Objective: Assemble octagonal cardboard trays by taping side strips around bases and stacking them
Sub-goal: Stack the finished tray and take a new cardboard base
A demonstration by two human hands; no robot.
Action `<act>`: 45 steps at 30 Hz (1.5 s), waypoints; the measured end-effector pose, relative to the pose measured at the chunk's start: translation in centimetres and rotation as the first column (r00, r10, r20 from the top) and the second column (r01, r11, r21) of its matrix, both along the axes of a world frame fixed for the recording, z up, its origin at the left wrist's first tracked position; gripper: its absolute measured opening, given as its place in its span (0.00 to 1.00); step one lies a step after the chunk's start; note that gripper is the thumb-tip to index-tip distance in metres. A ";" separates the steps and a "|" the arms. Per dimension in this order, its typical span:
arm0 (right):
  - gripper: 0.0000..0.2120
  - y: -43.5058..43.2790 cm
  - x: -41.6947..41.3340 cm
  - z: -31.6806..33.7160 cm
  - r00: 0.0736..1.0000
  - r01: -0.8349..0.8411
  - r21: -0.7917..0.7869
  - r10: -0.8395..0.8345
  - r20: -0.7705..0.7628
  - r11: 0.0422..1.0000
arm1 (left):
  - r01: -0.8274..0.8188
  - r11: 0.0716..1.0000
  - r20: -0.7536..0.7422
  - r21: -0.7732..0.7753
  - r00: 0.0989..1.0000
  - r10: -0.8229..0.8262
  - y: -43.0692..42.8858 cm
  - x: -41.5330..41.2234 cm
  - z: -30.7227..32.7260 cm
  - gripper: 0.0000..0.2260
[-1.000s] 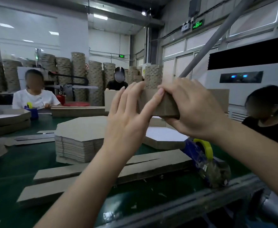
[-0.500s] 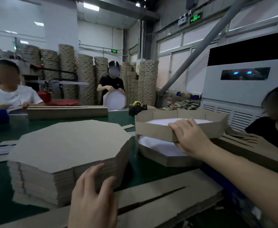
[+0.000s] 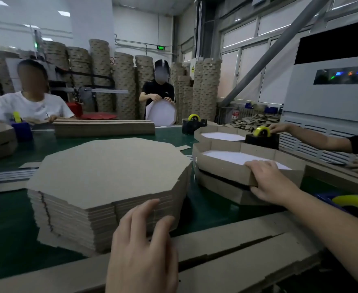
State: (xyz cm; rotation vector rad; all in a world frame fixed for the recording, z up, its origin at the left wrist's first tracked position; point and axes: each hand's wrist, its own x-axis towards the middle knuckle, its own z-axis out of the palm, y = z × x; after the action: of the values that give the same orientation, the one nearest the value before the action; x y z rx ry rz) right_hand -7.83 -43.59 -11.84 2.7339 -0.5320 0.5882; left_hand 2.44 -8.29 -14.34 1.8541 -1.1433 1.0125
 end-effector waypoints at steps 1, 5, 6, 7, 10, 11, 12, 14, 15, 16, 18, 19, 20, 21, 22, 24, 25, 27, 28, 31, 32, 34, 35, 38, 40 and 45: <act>0.29 0.1 0.0 0.0 1.000 0.002 0.016 -0.002 -0.026 1.000 | -0.004 1.000 -0.008 0.009 1.000 0.004 -0.1 0.0 -0.1 0.13; 0.28 0.4 -0.3 0.2 0.991 0.071 -0.104 -0.082 -0.101 0.992 | -0.006 0.999 -0.042 0.033 0.999 0.007 0.1 0.0 -0.3 0.13; 0.28 0.5 -0.6 0.3 0.990 0.083 -0.132 -0.097 -0.106 0.988 | -0.003 0.999 -0.049 0.036 0.999 0.005 0.2 0.0 -0.3 0.13; 0.29 0.6 -1.0 0.4 0.988 0.082 -0.151 -0.100 -0.117 0.985 | -0.003 0.999 -0.056 0.037 0.998 0.005 0.2 0.0 -0.3 0.13; 0.29 0.3 -2.1 0.4 0.996 0.021 -0.267 -0.043 -0.080 0.964 | -0.006 0.999 -0.074 0.034 0.997 0.008 0.3 0.0 -0.2 0.13; 0.27 0.2 -2.3 0.4 0.995 0.029 -0.293 -0.055 -0.081 0.956 | -0.003 1.000 -0.077 0.031 0.997 0.005 0.3 0.0 -0.2 0.12; 0.25 0.1 -2.5 0.4 0.991 0.058 -0.296 -0.090 -0.098 0.953 | 0.003 1.000 -0.076 0.030 0.997 -0.001 0.3 -0.1 -0.1 0.12; 0.22 -0.4 -2.6 0.1 0.978 0.111 -0.269 -0.153 -0.142 0.957 | 0.017 0.999 -0.069 0.033 0.997 -0.015 0.2 -0.2 -0.1 0.12; 0.22 -0.7 -2.7 -0.2 0.971 0.136 -0.257 -0.180 -0.158 0.957 | 0.021 0.999 -0.066 0.036 0.998 -0.019 0.2 -0.2 -0.1 0.12; 0.22 -0.7 -2.7 -0.2 0.962 0.160 -0.243 -0.206 -0.178 0.957 | 0.022 0.999 -0.065 0.039 0.998 -0.019 0.2 -0.3 -0.1 0.12; 0.21 -0.9 -2.7 -0.7 0.959 0.181 -0.218 -0.221 -0.176 0.959 | 0.021 0.999 -0.068 0.044 0.998 -0.018 0.2 -0.2 -0.1 0.12; 0.21 -1.0 -2.6 -0.9 0.962 0.186 -0.222 -0.224 -0.159 0.957 | 0.022 0.999 -0.071 0.047 0.997 -0.019 0.3 -0.2 -0.1 0.12; 0.21 -1.0 -2.6 -0.9 0.962 0.197 -0.231 -0.234 -0.144 0.953 | 0.023 0.999 -0.075 0.048 0.997 -0.020 0.3 -0.2 -0.1 0.12; 0.21 -1.0 -2.5 -0.8 0.960 0.211 -0.237 -0.247 -0.133 0.948 | 0.024 0.998 -0.080 0.049 0.997 -0.020 0.4 -0.2 0.0 0.12; 0.21 -1.0 -2.4 -0.7 0.955 0.227 -0.242 -0.264 -0.133 0.943 | 0.026 0.998 -0.087 0.051 0.996 -0.022 0.4 -0.2 0.0 0.12; 0.21 -1.1 -2.2 -0.7 0.943 0.247 -0.215 -0.285 -0.171 0.945 | 0.034 0.998 -0.103 0.059 0.994 -0.027 0.4 -0.3 0.1 0.12; 0.21 -1.1 -2.2 -0.7 0.939 0.253 -0.186 -0.287 -0.190 0.950 | 0.039 0.997 -0.111 0.063 0.993 -0.032 0.4 -0.3 0.1 0.12; 0.23 -1.0 -2.0 -0.5 0.934 0.260 -0.102 -0.277 -0.227 0.960 | 0.048 0.997 -0.120 0.067 0.992 -0.040 0.4 -0.4 0.1 0.12; 0.25 -1.0 -2.0 -0.4 0.928 0.263 -0.059 -0.269 -0.257 0.963 | 0.051 0.997 -0.123 0.066 0.991 -0.042 0.4 -0.4 0.1 0.12; 0.29 -0.2 -2.1 0.1 0.902 0.299 0.072 -0.257 -0.346 0.952 | 0.049 0.997 -0.135 0.057 0.990 -0.041 0.5 -0.3 0.2 0.12; 0.28 0.3 -2.0 0.3 0.903 0.300 0.077 -0.257 -0.344 0.951 | 0.048 0.997 -0.139 0.055 0.990 -0.040 0.5 -0.3 0.3 0.12; 0.25 2.1 -1.3 0.8 0.938 0.273 0.043 -0.256 -0.233 0.961 | 0.048 0.997 -0.137 0.056 0.990 -0.040 0.6 -0.4 0.4 0.11; 0.25 3.5 -0.7 1.1 0.970 0.224 0.033 -0.220 -0.102 0.974 | 0.051 0.997 -0.135 0.059 0.990 -0.043 0.6 -0.4 0.5 0.11; 0.19 9.6 2.5 2.4 0.930 -0.174 0.053 0.146 0.338 0.983 | 0.061 0.996 -0.135 0.065 0.989 -0.051 0.8 -0.5 0.5 0.12; 0.18 14.3 5.1 3.5 0.834 -0.434 0.100 0.357 0.421 0.895 | 0.069 0.996 -0.131 0.059 0.990 -0.061 0.9 -0.3 0.4 0.12; 0.27 20.0 8.8 2.2 0.883 -0.452 0.384 0.466 0.060 0.805 | 0.034 0.996 -0.122 0.079 0.992 -0.024 1.0 -0.2 0.0 0.10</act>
State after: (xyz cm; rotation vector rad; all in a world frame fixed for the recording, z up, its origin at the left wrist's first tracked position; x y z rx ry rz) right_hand 0.99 -23.55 -9.60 3.2771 0.0542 0.5869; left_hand 2.20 -7.24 -14.31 1.9296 -1.1503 0.8366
